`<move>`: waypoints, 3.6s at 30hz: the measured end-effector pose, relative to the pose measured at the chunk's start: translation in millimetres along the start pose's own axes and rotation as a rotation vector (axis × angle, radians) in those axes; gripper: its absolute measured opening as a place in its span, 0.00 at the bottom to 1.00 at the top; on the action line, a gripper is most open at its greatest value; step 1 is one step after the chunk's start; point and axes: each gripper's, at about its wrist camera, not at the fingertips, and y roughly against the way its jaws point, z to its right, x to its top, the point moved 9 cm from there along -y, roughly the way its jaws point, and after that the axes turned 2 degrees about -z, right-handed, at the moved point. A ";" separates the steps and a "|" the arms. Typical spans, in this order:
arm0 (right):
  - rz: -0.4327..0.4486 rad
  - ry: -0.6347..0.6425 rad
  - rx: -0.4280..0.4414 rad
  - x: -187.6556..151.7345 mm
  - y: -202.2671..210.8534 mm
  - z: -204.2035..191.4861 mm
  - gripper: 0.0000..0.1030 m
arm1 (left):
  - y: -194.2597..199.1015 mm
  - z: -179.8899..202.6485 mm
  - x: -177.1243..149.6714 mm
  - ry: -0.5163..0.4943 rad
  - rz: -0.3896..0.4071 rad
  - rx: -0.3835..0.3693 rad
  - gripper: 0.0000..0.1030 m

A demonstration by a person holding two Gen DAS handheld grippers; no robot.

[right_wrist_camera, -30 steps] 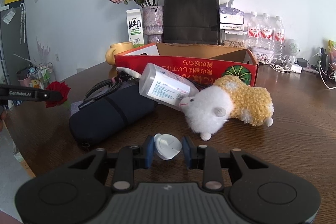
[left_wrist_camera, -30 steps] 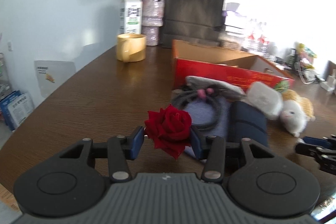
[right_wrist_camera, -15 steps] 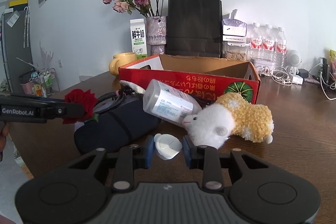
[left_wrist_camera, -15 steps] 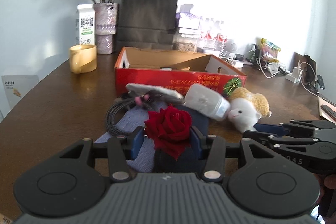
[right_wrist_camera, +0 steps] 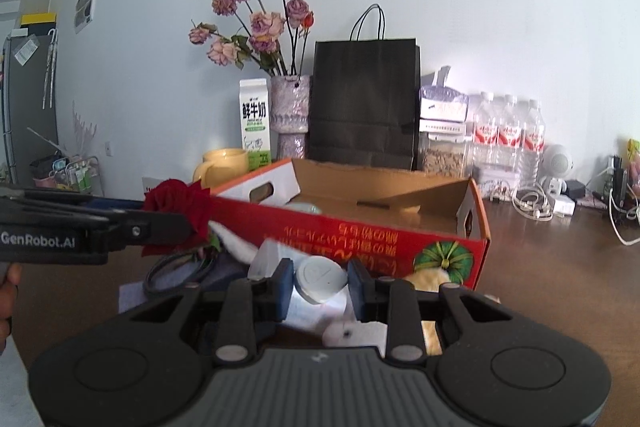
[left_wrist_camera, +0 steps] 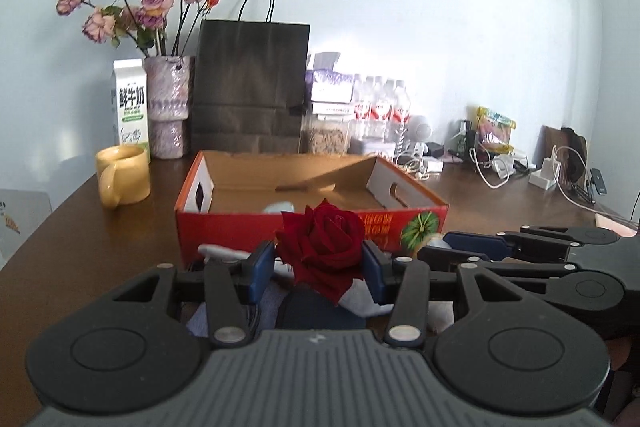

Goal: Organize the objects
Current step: 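Carry the rose and white lid with both tools over the red box, then open both tools to release the rose and lid into the box, then withdraw both tools from the box back toward the table items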

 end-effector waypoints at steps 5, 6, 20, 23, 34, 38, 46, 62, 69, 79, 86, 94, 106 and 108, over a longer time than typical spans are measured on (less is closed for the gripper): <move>0.030 0.006 -0.003 24.4 -16.7 7.2 0.27 | -16.8 0.0 24.7 0.000 0.039 0.003 0.46; 0.035 0.008 -0.005 29.8 -20.5 8.6 0.27 | -20.3 -0.4 29.7 0.001 0.046 0.004 0.46; 0.050 0.028 -0.028 87.3 -87.0 26.1 0.27 | -80.4 -16.6 84.3 0.026 0.084 0.041 0.46; 0.043 0.021 -0.040 92.4 -104.8 31.6 0.27 | -97.1 -24.3 88.4 0.049 0.073 0.052 0.46; -0.033 -0.004 -0.039 97.3 -172.7 52.8 0.27 | -160.6 -40.1 100.9 0.052 0.029 0.085 0.46; -0.068 -0.030 -0.041 86.8 -187.8 62.7 0.27 | -180.8 -47.5 93.4 0.072 -0.004 0.086 0.46; -0.121 -0.051 -0.046 73.0 -199.0 72.1 0.27 | -200.5 -57.7 78.9 0.090 -0.076 0.100 0.46; -0.138 -0.063 -0.090 70.6 -199.6 77.8 1.00 | -199.8 -66.3 79.6 0.115 -0.078 0.168 1.00; -0.138 -0.061 -0.090 70.9 -201.5 78.5 1.00 | -199.8 -64.7 78.7 0.110 -0.079 0.165 1.00; -0.123 -0.054 -0.101 72.3 -196.8 78.5 1.00 | -194.7 -61.2 81.1 0.104 -0.066 0.163 1.00; -0.107 -0.048 -0.113 73.5 -184.2 78.2 1.00 | -182.9 -58.6 82.0 0.102 -0.057 0.172 1.00; -0.098 -0.046 -0.127 69.6 -157.8 75.3 1.00 | -159.6 -53.6 76.2 0.092 -0.063 0.183 1.00; -0.083 -0.046 -0.145 59.4 -106.3 67.3 1.00 | -111.8 -43.4 67.5 0.074 -0.054 0.187 1.00; -0.081 -0.045 -0.147 56.8 -98.3 66.2 1.00 | -104.0 -43.1 64.6 0.076 -0.057 0.187 1.00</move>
